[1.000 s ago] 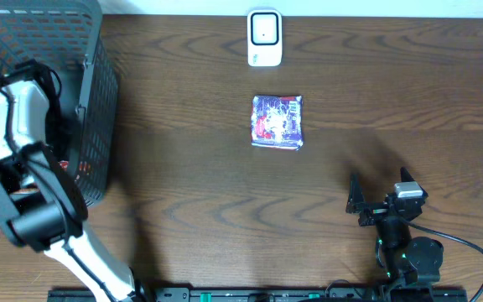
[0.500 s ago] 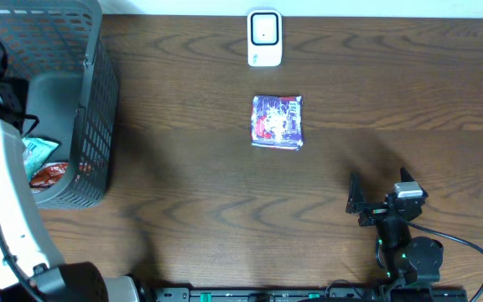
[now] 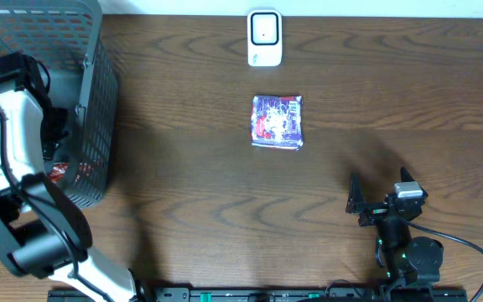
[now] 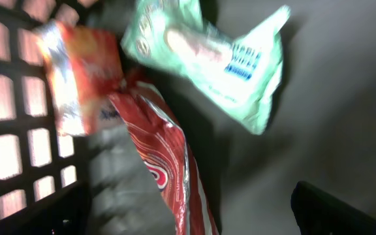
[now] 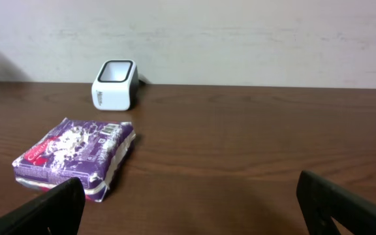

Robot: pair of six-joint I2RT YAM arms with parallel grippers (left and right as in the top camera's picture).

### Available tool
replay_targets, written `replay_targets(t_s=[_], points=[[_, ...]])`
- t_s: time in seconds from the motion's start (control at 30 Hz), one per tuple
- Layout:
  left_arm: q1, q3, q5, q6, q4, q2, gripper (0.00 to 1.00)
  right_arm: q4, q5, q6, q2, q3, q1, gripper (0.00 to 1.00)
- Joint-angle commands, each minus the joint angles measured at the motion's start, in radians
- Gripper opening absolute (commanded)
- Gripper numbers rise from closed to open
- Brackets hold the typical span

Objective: Scan the item barcode
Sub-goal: 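Reach the left gripper back into the basket toward the orange snack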

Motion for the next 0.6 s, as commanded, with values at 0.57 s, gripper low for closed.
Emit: replay_targets(t_s=[0.57], points=[[-0.001,-0.008,0.082,-0.005,0.039,0.311,0.76,-0.001,-0.006,0.014,-0.005,-0.003,-0.004,0.99]])
